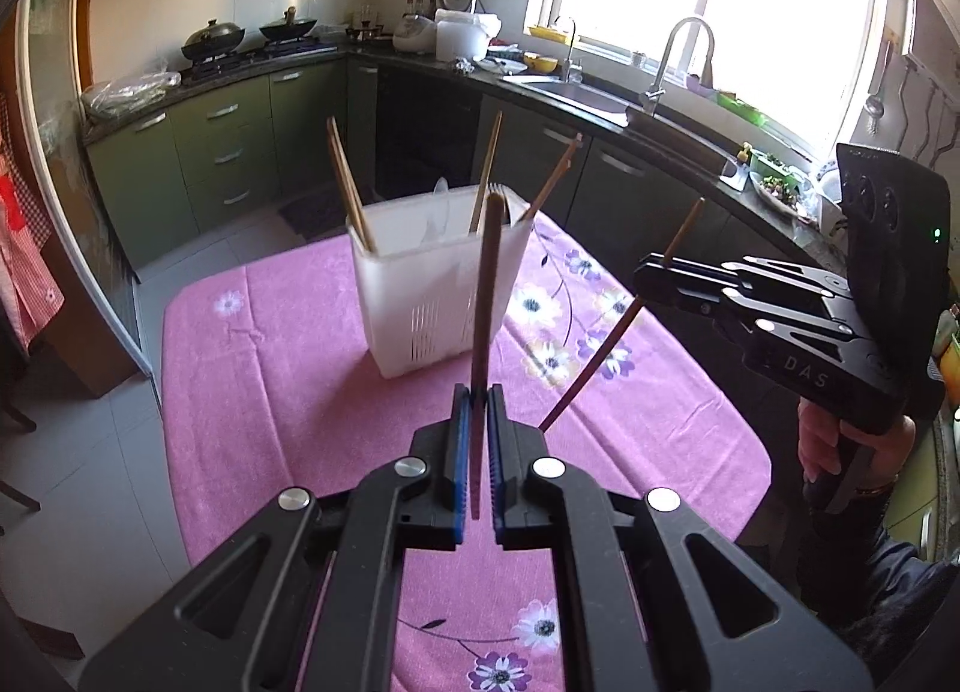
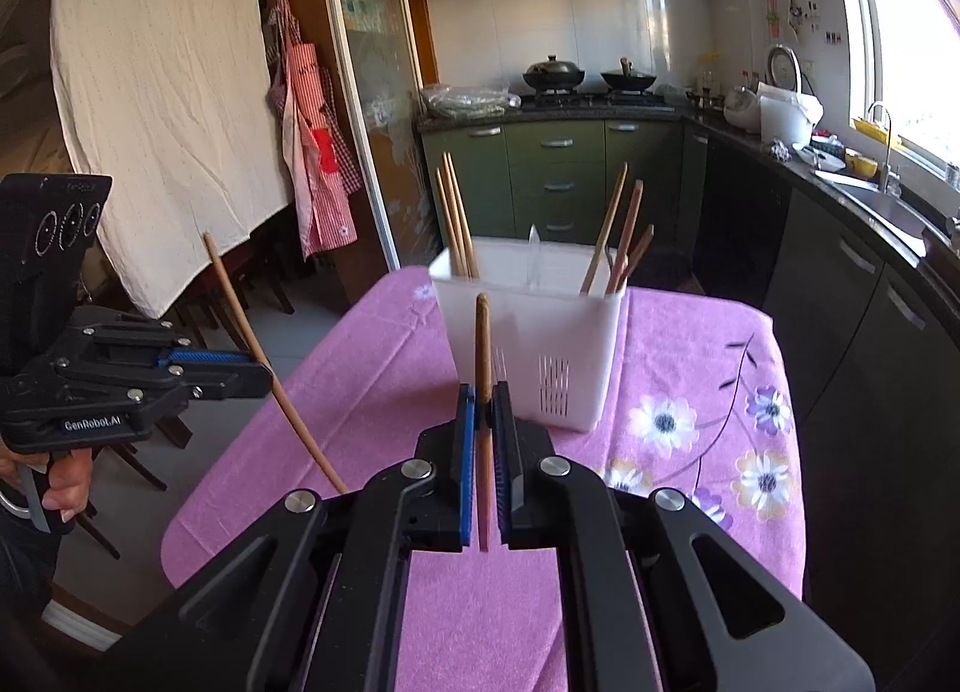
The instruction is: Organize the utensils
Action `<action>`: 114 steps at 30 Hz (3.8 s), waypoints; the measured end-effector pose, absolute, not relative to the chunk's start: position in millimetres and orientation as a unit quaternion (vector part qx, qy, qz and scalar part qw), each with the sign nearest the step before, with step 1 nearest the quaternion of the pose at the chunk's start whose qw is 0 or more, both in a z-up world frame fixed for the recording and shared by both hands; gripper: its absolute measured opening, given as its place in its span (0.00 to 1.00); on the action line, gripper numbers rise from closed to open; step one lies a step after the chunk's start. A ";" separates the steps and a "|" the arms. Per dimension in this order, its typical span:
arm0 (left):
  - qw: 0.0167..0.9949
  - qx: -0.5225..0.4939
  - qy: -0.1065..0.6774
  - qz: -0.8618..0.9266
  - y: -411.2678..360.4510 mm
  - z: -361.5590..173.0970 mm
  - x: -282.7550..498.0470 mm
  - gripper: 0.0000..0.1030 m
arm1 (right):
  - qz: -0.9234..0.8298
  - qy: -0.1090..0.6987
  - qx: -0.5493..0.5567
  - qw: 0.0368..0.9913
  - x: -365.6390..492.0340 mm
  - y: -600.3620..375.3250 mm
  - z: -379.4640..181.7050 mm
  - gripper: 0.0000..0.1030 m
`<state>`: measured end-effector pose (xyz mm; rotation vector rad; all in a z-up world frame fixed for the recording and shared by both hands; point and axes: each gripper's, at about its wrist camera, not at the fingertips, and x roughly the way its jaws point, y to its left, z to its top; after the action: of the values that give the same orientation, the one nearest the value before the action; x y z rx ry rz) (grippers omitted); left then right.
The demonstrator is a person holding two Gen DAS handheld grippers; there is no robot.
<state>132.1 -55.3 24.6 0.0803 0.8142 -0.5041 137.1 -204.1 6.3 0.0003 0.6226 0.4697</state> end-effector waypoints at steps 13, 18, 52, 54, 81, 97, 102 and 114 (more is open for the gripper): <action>0.925 0.049 0.300 -0.227 -74.3 130.6 177.3 0.06 | 0.247 0.228 0.033 0.941 186.4 -216.2 129.2 0.06; 0.936 0.040 0.280 -0.210 -78.2 140.1 207.2 0.06 | 0.219 0.201 0.042 0.954 212.2 -225.3 160.9 0.06; 0.935 0.014 0.314 -0.166 -58.9 45.4 203.3 0.64 | 0.202 0.237 0.018 0.950 221.4 -220.5 85.1 0.34; 0.939 0.019 0.305 -0.156 -53.8 37.5 179.9 0.76 | 0.203 0.216 0.021 0.955 190.4 -230.8 81.5 0.43; 0.967 -0.015 0.246 -0.064 -8.8 -16.3 -7.2 0.93 | 0.127 0.167 0.009 0.978 -16.4 -255.5 -37.3 0.96; 0.962 -0.032 0.265 -0.062 -5.0 -27.8 -3.6 0.93 | 0.116 0.180 -0.003 0.977 -12.9 -251.6 -38.7 0.96; 0.961 -0.032 0.267 -0.064 -4.4 -28.0 -2.6 0.93 | 0.118 0.181 -0.004 0.976 -12.4 -249.5 -38.5 0.96; 0.961 -0.034 0.267 -0.065 -4.2 -29.1 -2.5 0.93 | 0.121 0.186 -0.003 0.975 -9.0 -247.7 -41.3 0.96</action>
<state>-2.5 -4.2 -29.1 -0.0682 0.5406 -0.1310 -9.0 -247.7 -41.3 -0.0066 0.3761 0.2436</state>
